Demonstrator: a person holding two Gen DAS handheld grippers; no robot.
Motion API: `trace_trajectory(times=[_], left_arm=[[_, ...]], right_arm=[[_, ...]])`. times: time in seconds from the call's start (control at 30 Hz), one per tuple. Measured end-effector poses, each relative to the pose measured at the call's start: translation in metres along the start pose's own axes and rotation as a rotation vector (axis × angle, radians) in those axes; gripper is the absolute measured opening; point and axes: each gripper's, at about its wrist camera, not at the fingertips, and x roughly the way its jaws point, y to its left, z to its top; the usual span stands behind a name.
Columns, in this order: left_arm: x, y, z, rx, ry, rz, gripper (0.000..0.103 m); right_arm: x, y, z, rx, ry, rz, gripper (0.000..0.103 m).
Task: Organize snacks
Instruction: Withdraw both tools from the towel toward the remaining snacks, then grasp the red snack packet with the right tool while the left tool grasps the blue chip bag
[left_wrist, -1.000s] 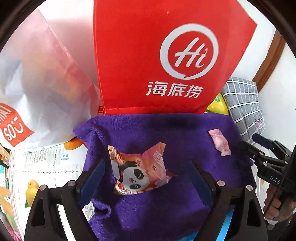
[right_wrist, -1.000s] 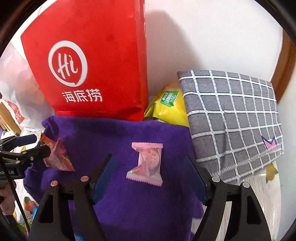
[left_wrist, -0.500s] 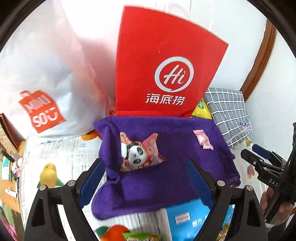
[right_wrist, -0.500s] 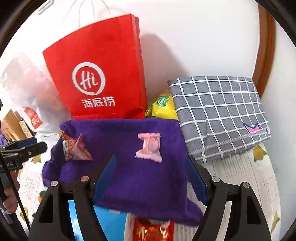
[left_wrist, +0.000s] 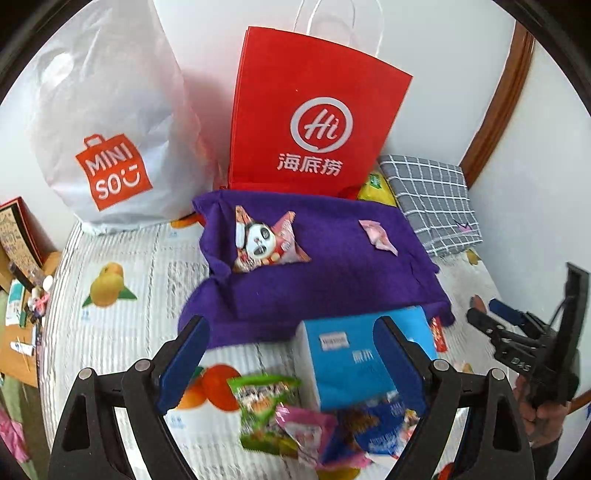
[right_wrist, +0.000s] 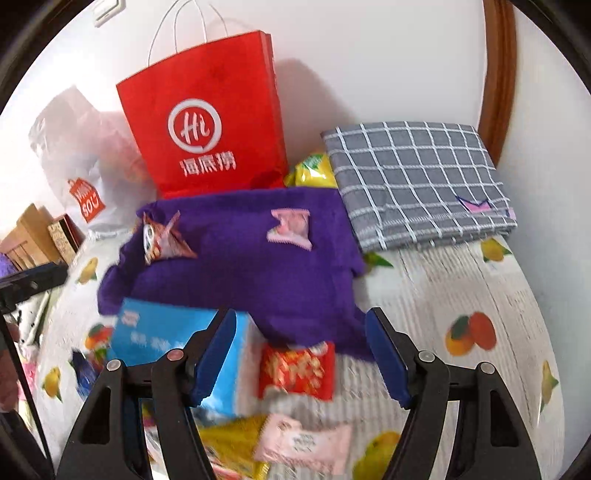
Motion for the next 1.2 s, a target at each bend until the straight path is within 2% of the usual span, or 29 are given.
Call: trace_trajectory(times=[0.27, 0.47, 0.6, 0.7, 0.73, 0.93, 1.2], left_arm=[[0.002, 0.0, -0.031, -0.029, 0.009, 0.015, 0.09], [-0.005, 0.006, -0.045, -0.061, 0.0, 0.025, 0.09], [-0.009, 0.008, -0.049, -0.072, -0.004, 0.032, 0.09], [-0.011, 0.005, -0.051, -0.073, -0.009, 0.027, 0.09], [-0.011, 0.002, -0.051, -0.071, -0.009, 0.017, 0.09], [-0.007, -0.021, -0.06, -0.027, -0.002, -0.032, 0.09], [0.018, -0.039, -0.074, -0.002, 0.054, -0.028, 0.09]], right_arm=[[0.037, -0.019, -0.032, 0.012, 0.083, 0.03, 0.073], [0.065, -0.016, -0.035, 0.008, 0.121, 0.096, 0.073], [0.078, -0.009, -0.038, -0.026, 0.154, 0.1, 0.072], [0.079, -0.009, -0.04, -0.015, 0.147, 0.137, 0.064], [0.08, -0.01, -0.041, -0.01, 0.149, 0.147, 0.057], [0.065, -0.01, -0.044, -0.059, 0.111, 0.135, 0.042], [0.034, -0.031, -0.056, -0.03, 0.077, 0.129, 0.041]])
